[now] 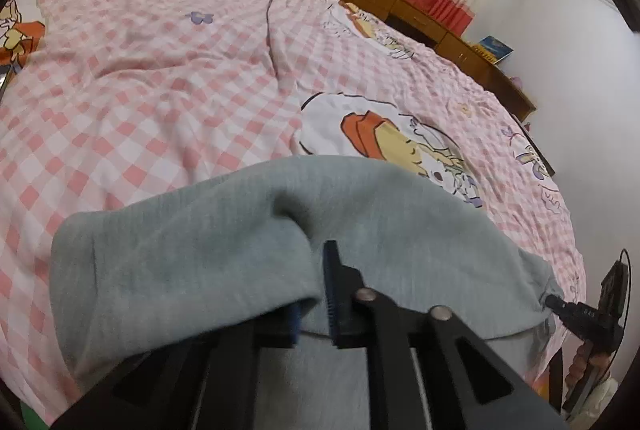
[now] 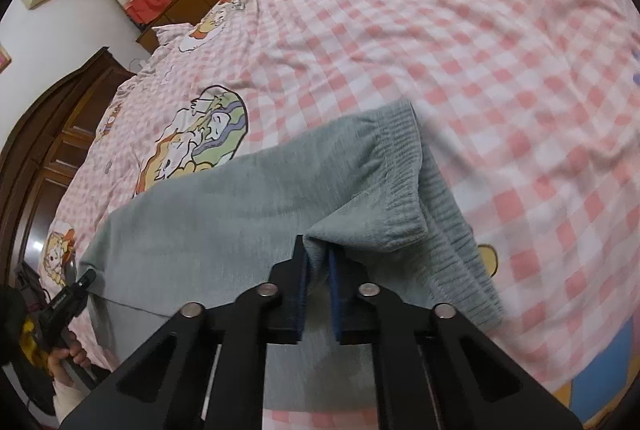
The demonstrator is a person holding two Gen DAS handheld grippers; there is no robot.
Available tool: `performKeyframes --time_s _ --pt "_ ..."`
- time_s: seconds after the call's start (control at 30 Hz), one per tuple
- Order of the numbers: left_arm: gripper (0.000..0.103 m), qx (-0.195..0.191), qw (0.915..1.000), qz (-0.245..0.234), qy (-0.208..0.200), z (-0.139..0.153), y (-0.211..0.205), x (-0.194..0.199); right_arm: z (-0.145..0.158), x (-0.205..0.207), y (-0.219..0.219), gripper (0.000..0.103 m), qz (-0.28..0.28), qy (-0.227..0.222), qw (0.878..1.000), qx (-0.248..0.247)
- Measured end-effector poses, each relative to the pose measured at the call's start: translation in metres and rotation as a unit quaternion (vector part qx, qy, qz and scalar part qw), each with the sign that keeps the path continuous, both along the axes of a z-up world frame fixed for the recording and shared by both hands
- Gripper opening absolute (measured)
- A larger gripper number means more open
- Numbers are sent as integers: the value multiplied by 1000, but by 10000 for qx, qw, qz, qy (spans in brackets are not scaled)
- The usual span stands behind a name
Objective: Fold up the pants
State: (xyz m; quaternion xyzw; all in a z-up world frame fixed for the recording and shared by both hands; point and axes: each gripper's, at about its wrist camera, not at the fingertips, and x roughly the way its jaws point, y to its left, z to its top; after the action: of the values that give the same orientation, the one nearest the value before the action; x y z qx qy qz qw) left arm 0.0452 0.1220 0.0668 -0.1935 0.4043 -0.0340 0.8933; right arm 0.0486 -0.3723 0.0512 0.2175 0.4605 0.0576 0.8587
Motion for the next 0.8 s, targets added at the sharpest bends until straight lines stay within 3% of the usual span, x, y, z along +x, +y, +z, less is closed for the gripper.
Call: performKeyframes --time_s 0.23,0.37,0.53,0.8 --pt "3 51 9997 -171 -190 31 5 -23 42 -14 -1 3 126 -594 9981 -121" --pt "3 85 9991 -263 -308 51 10 -45 56 -31 -5 3 261 -643 9972 -275" --pt "3 45 9995 -282 -142 40 17 -74 37 -59 -6 3 407 -456 9972 -424" --pt "3 140 9990 -291 304 -2 14 -96 -11 -84 -4 3 296 -94 9988 -377"
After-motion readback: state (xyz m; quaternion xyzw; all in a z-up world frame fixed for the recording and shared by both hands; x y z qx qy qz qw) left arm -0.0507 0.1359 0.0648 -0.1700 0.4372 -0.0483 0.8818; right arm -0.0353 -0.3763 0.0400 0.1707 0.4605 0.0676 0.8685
